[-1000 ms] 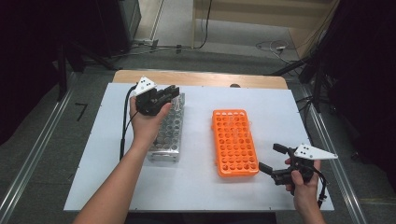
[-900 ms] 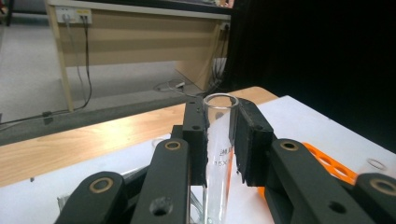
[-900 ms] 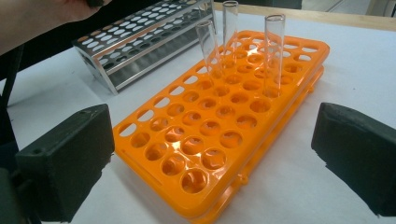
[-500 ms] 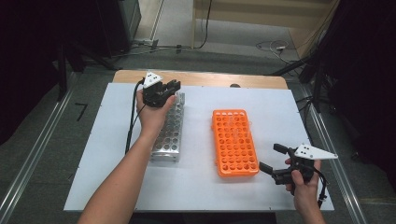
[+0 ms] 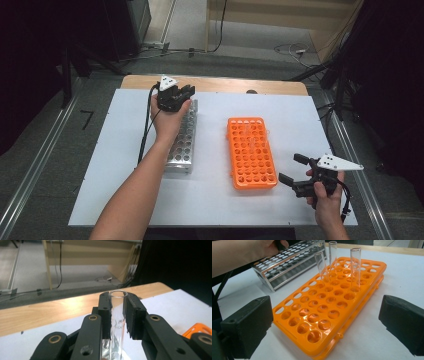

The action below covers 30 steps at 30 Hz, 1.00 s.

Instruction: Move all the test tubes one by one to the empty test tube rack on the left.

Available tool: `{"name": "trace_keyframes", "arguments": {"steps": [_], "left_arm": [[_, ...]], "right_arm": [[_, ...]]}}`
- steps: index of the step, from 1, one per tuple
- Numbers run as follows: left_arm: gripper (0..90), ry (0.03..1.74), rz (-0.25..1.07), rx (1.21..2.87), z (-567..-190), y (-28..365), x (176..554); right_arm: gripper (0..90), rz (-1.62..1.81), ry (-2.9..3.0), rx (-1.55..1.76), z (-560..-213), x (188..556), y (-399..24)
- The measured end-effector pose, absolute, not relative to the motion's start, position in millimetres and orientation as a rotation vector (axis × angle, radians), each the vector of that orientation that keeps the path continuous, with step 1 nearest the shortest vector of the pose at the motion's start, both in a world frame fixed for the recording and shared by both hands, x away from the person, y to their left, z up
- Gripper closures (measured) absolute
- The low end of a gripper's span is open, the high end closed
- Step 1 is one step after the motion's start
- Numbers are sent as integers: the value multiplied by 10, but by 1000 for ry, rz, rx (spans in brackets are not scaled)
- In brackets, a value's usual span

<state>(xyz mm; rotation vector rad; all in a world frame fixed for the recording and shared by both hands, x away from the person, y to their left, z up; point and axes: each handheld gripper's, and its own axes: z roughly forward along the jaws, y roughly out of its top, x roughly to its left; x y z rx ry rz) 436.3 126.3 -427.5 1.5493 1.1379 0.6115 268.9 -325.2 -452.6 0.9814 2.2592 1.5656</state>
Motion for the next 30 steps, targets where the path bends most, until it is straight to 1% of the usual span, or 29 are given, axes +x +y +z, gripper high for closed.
{"name": "trace_keyframes", "arguments": {"steps": [6, 14, 18, 21, 27, 30], "left_arm": [[751, 1151, 644, 1645, -4247, 1201, 4325], [750, 1183, 602, 1714, -4263, 1198, 4320], [748, 1185, 616, 1743, -4261, 1176, 4309], [739, 1199, 601, 1751, -4262, 1177, 4304], [630, 1193, 581, 1744, -4233, 1190, 4281], [545, 1180, 553, 1719, -4205, 1206, 4244]], "right_arm": [[0, 1572, 2256, 985, -4524, 2690, -3252], [0, 1573, 2256, 984, -4519, 2687, -3244], [0, 1572, 2258, 984, -4523, 2690, -3244], [0, 1571, 2260, 984, -4524, 2691, -3240], [0, 1569, 2263, 983, -4530, 2698, -3237], [0, 1569, 2265, 987, -4531, 2698, -3236]]}}
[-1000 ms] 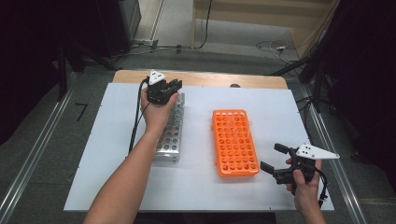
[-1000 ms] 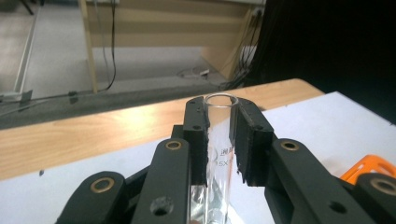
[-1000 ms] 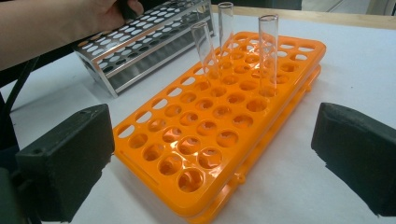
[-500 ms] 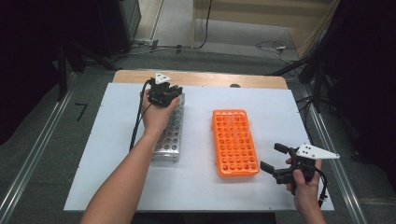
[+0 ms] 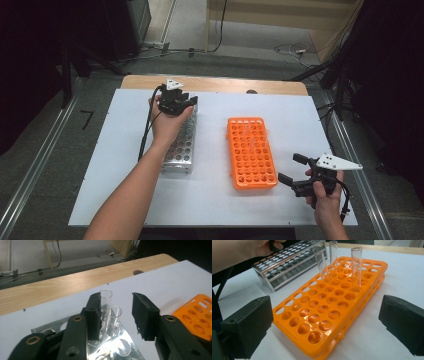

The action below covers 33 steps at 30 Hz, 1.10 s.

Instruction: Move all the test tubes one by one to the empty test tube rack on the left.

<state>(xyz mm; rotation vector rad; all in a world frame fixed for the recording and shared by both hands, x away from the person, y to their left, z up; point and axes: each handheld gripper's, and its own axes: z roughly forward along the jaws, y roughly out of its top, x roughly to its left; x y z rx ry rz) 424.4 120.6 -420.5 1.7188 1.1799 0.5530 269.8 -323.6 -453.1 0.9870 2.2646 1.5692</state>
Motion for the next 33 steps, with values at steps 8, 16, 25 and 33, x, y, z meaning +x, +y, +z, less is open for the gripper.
{"name": "trace_keyframes", "arguments": {"steps": [8, 16, 25, 33], "left_arm": [[220, 1096, 503, 1665, -4106, 1247, 4020], [0, 992, 461, 1640, -4004, 1352, 3689], [0, 916, 434, 1643, -3979, 1367, 3312], [0, 872, 441, 1624, -3953, 1371, 3047]], "right_arm": [[0, 1560, 2269, 990, -4545, 2723, -3225], [0, 1549, 2267, 993, -4526, 2728, -3197], [0, 1545, 2267, 998, -4474, 2774, -3152], [0, 1515, 2243, 1002, -4388, 2873, -3113]]}}
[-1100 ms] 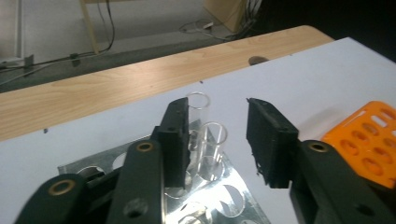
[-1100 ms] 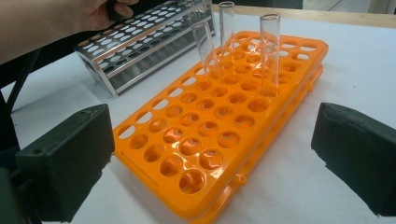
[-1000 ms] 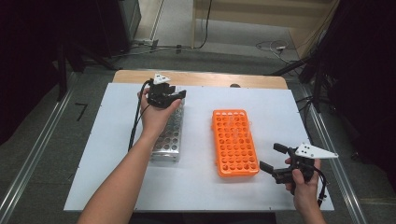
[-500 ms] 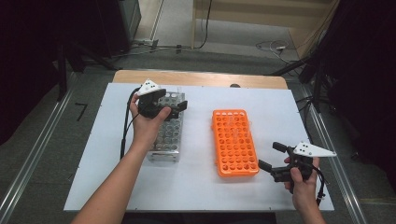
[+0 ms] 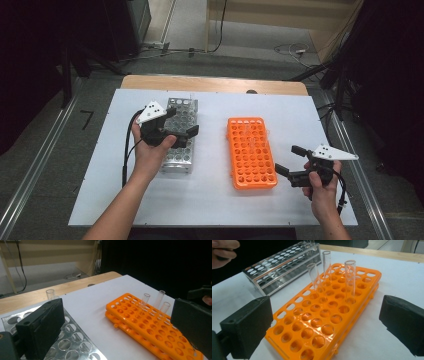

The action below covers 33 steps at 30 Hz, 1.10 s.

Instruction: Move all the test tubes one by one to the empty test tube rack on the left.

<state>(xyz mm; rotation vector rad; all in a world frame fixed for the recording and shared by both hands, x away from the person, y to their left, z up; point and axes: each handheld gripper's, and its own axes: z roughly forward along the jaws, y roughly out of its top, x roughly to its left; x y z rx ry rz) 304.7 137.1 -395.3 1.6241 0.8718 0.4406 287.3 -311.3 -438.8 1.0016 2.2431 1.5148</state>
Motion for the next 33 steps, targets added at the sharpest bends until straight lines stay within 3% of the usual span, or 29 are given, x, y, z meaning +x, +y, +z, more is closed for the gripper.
{"name": "trace_keyframes", "arguments": {"steps": [10, 20, 24, 27, 33], "left_arm": [[0, 819, 462, 1607, -3944, 1425, 2694], [0, 844, 435, 1608, -4200, 1558, 2452], [0, 842, 427, 1600, -4245, 1600, 2411], [0, 835, 420, 1602, -4271, 1612, 2399], [0, 844, 405, 1606, -4322, 1604, 2400]], "right_arm": [[0, 1469, 2198, 1035, -4258, 3049, -3017], [0, 1432, 2204, 1105, -4217, 3347, -2885], [65, 1420, 2220, 1164, -4289, 3489, -2848], [230, 1432, 2247, 1171, -4350, 3543, -2807], [335, 1293, 2285, 1206, -4476, 3592, -2666]]}}
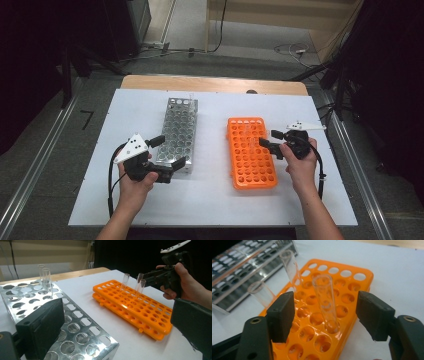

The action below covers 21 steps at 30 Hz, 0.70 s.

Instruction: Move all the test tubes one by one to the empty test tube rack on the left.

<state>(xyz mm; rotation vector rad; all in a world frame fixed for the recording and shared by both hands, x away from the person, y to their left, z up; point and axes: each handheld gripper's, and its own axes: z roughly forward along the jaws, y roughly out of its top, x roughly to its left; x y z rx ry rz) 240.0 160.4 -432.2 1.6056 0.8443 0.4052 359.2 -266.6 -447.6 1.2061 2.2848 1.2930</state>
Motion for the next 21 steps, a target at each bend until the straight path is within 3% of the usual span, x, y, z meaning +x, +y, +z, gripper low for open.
{"name": "trace_keyframes", "arguments": {"steps": [5, 9, 21], "left_arm": [[0, 852, 394, 1612, -4364, 1580, 2406], [0, 851, 391, 1615, -4371, 1571, 2412], [0, 868, 388, 1620, -4401, 1584, 2429]], "right_arm": [[537, 1254, 2287, 1256, -4575, 3601, -2669], [626, 1247, 2275, 1252, -4613, 3599, -2673], [715, 1208, 2249, 1176, -4692, 3549, -2610]]}}
